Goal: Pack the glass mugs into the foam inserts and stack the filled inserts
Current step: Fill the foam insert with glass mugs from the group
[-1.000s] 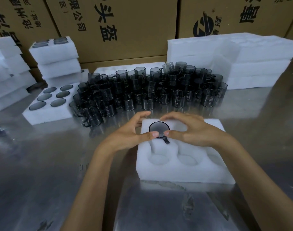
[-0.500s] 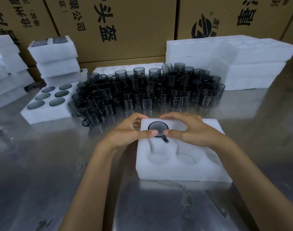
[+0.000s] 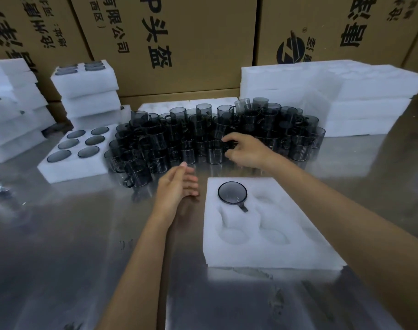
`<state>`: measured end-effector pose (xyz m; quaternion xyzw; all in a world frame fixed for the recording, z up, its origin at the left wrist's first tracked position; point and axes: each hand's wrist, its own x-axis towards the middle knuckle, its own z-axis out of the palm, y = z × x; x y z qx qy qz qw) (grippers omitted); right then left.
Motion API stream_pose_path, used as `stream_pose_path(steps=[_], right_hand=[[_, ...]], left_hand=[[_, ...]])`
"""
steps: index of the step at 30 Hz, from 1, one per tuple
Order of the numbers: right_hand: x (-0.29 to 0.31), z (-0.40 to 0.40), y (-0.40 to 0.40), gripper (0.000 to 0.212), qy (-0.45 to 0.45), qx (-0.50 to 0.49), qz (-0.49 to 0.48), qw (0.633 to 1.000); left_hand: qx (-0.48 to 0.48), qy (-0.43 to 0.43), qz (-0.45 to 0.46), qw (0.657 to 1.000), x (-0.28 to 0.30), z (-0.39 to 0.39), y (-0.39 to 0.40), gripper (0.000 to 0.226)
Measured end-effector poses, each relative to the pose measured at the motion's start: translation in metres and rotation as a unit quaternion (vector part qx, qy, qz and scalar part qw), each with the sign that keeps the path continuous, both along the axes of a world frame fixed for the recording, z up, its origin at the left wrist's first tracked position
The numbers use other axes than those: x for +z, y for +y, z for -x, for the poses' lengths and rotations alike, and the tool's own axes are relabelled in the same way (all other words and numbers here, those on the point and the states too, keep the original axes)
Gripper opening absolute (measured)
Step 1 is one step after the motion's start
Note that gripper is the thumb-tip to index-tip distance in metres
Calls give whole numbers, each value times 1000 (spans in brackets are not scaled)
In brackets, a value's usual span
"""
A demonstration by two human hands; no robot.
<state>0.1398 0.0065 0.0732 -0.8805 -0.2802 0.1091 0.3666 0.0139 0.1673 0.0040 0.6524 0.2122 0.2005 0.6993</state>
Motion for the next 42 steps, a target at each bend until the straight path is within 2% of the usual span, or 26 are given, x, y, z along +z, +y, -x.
stream_pose_path(steps=[2, 4, 8, 9, 14, 17, 20, 24, 26, 28, 32, 36, 42], right_hand=[[-3, -7, 20, 53, 18, 11, 46, 999], [-9, -10, 35, 52, 8, 6, 93, 996], [-23, -11, 45, 18, -38, -18, 111, 993], [-25, -11, 44, 15, -42, -21, 107, 993], [-23, -2, 32, 36, -31, -29, 69, 997], [-18, 8, 21, 36, -53, -27, 22, 998], [-8, 22, 4, 40, -107, -8, -59, 992], [9, 47, -22, 67, -130, 37, -169, 976], [12, 60, -36, 80, -131, 54, -190, 971], [11, 70, -48, 83, -121, 68, -207, 968], [3, 82, -66, 81, -105, 73, -252, 959], [-12, 86, -76, 78, -57, 62, -317, 945], [-15, 81, -84, 48, -30, 37, -383, 922]], left_hand=[[-2, 0, -12, 1000, -1, -3, 0, 35], [-1, -1, -18, 1000, -1, -4, -1, 36], [16, 1, -45, 999, -2, -5, -6, 35], [19, 2, -56, 998, -2, -6, -8, 33], [26, 6, -87, 996, 0, -4, -17, 18], [51, -15, -90, 995, 5, 1, -26, 15], [48, -60, -101, 992, 14, 7, -34, 29], [-6, -127, -178, 976, 33, 15, -43, 45], [-35, -149, -208, 966, 40, 19, -50, 53], [-70, -167, -214, 960, 44, 22, -59, 61], [-103, -169, -284, 938, 49, 26, -75, 66], [-83, -153, -346, 922, 49, 27, -83, 65], [-43, -167, -352, 920, 53, 28, -90, 57]])
